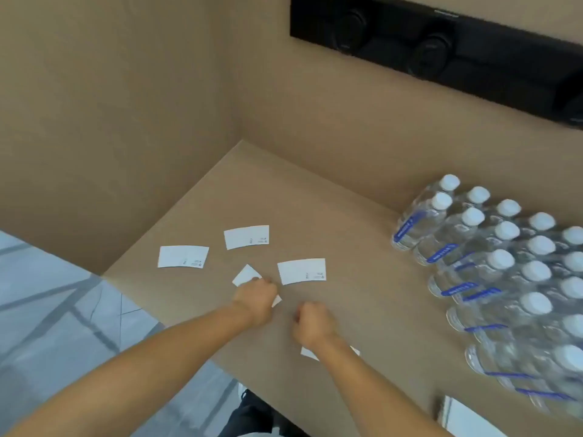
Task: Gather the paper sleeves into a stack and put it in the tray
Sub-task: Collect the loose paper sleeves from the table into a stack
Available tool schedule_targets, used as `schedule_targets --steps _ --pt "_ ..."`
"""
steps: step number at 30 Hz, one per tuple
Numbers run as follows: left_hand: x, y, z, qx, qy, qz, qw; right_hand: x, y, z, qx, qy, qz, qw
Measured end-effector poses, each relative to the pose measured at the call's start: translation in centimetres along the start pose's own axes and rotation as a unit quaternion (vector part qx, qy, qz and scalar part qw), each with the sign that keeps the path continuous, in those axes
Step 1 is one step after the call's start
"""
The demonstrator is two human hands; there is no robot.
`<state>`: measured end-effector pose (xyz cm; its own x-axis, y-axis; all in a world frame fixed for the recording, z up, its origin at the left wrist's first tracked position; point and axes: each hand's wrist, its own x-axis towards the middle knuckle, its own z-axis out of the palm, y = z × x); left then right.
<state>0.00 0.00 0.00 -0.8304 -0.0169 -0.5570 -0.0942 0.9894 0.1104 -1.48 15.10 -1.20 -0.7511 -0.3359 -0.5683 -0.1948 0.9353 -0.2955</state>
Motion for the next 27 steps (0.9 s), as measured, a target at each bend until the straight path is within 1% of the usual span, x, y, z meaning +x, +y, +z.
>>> schedule_targets --steps 4,7,11,16,21,24,27 --pt "1.4 -5.1 -0.2 -0.047 0.021 -0.018 0.998 2.1 -3.3 0.4 0.021 0.049 -0.016 0.998" --pt "2.5 -7.9 0.7 -0.059 0.022 -0.012 0.998 3.6 -5.1 1.3 0.015 0.057 -0.023 0.998" --pt "3.6 -9.7 1.4 -0.065 0.022 0.008 0.998 4.6 -6.1 2.4 -0.006 0.059 -0.018 0.998" --pt "4.1 -10.2 1.3 -0.026 0.027 0.025 0.999 4.9 -6.3 3.1 -0.003 0.057 -0.022 0.998" --pt "3.3 -10.0 0.6 0.013 0.014 0.046 0.999 4.5 -5.4 2.7 -0.032 0.055 -0.035 0.997" --pt "3.0 -8.5 0.1 0.012 0.012 0.068 0.998 3.7 -3.6 2.1 -0.028 0.059 -0.032 0.997" --pt "2.9 -5.3 -0.1 0.012 0.002 0.098 0.995 2.3 -0.8 1.5 -0.008 0.06 -0.016 0.998"
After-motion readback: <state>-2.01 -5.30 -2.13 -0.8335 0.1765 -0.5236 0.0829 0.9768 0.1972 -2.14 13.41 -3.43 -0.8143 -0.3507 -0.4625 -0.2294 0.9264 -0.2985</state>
